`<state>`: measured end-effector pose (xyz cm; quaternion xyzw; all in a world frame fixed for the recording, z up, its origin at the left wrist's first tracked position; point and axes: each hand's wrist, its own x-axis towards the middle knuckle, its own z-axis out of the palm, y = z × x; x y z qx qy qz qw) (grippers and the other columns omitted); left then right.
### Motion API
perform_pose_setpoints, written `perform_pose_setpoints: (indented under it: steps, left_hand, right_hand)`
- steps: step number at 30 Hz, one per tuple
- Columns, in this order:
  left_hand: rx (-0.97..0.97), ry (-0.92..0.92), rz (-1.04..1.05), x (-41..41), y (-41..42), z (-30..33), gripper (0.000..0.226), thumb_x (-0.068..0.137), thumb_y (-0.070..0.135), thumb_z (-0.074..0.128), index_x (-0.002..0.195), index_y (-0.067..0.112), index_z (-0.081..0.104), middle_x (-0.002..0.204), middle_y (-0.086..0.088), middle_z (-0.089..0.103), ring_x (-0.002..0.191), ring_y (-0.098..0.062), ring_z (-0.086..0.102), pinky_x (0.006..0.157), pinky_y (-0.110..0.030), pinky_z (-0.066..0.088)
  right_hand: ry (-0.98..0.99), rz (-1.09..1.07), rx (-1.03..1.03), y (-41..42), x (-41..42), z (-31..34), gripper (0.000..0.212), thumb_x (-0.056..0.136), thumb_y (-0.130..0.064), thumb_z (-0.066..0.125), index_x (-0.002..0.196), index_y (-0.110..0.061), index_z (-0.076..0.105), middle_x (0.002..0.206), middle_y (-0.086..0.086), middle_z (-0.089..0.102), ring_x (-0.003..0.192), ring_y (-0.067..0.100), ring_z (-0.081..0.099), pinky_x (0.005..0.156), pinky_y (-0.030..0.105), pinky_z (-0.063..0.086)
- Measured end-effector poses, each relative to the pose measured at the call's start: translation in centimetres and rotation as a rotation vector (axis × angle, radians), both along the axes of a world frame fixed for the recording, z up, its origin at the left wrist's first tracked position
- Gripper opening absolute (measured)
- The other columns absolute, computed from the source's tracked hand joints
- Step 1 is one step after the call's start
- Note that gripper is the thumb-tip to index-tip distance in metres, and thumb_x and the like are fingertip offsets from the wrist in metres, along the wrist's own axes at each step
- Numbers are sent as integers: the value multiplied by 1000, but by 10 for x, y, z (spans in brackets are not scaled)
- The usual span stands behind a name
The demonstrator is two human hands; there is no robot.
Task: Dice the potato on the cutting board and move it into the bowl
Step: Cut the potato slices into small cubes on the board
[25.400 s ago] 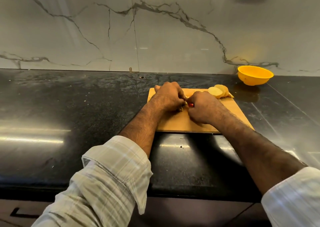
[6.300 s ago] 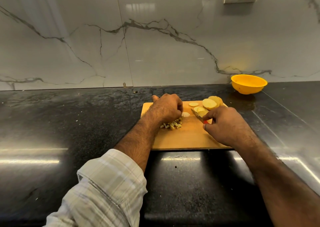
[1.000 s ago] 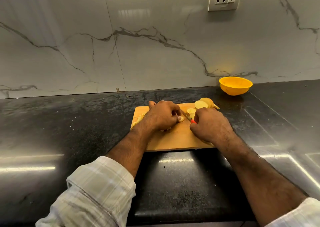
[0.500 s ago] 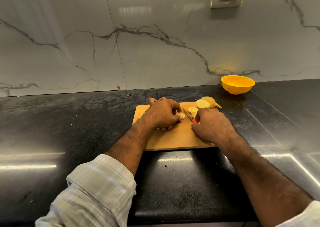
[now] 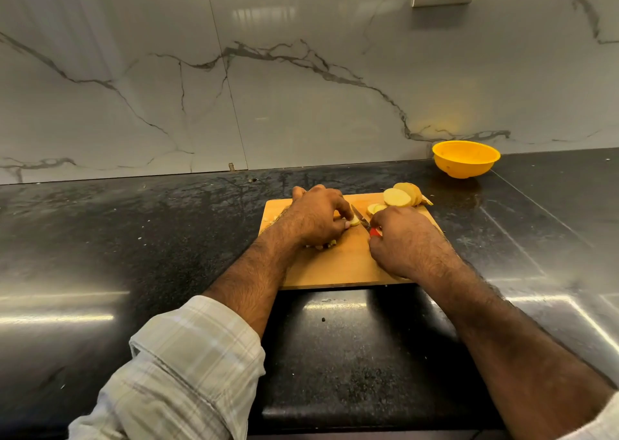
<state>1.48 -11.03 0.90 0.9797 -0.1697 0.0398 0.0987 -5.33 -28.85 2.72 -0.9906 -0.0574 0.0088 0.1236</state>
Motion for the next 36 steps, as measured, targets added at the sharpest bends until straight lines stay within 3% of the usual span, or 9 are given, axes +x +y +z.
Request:
perform_pose_setpoints:
  steps: [6,14,23,25,28,32,36]
  left_hand:
    - [17,-26,-40,-3,-4,1,23,101,43,64,123,47,72,133,18,61,131,-13,45,110,-53,26]
    - [63,4,-65,-2,-7,5,26,103,36,64,127,39,73,134,15,62,134,-15,45,113,-54,30]
    - [12,13,-77,-4,-10,8,25,101,27,68,123,34,77,130,15,68,128,-14,53,118,-53,28]
    - [-26,6,-82,-5,-9,5,23,100,25,70,120,32,79,126,14,71,125,-14,57,120,-53,33]
    - [-70,-3,-80,-7,-9,5,22,98,21,72,118,26,80,122,9,74,118,-14,62,112,-50,47]
    - [-84,12,-67,-7,-10,6,22,99,17,71,119,20,80,120,2,75,110,-15,65,104,-42,56]
    - [-75,30,-59,-6,-11,8,21,98,17,72,117,21,80,118,3,75,109,-14,65,102,-40,57]
  right_hand:
    - [8,-6,-36,6,-6,1,45,99,-31,64,143,-22,57,133,6,62,113,23,59,93,38,57]
    - [61,2,-43,11,-12,7,46,97,-27,69,141,-21,57,133,8,58,117,25,58,97,38,57]
    - [50,10,13,11,0,-1,45,95,-27,71,139,-23,62,123,4,65,107,21,61,90,36,60]
    - [37,3,28,10,0,-2,44,96,-27,69,139,-22,62,121,4,66,101,19,59,87,34,59]
    - [15,9,19,11,0,-3,43,97,-29,67,138,-22,63,122,4,66,98,18,58,83,32,57]
    - [24,28,-5,13,-1,-3,44,95,-29,68,139,-24,62,120,3,64,96,17,55,78,29,53]
    - [40,45,-8,13,-1,-3,44,95,-28,69,138,-24,62,119,2,63,101,18,58,89,34,59]
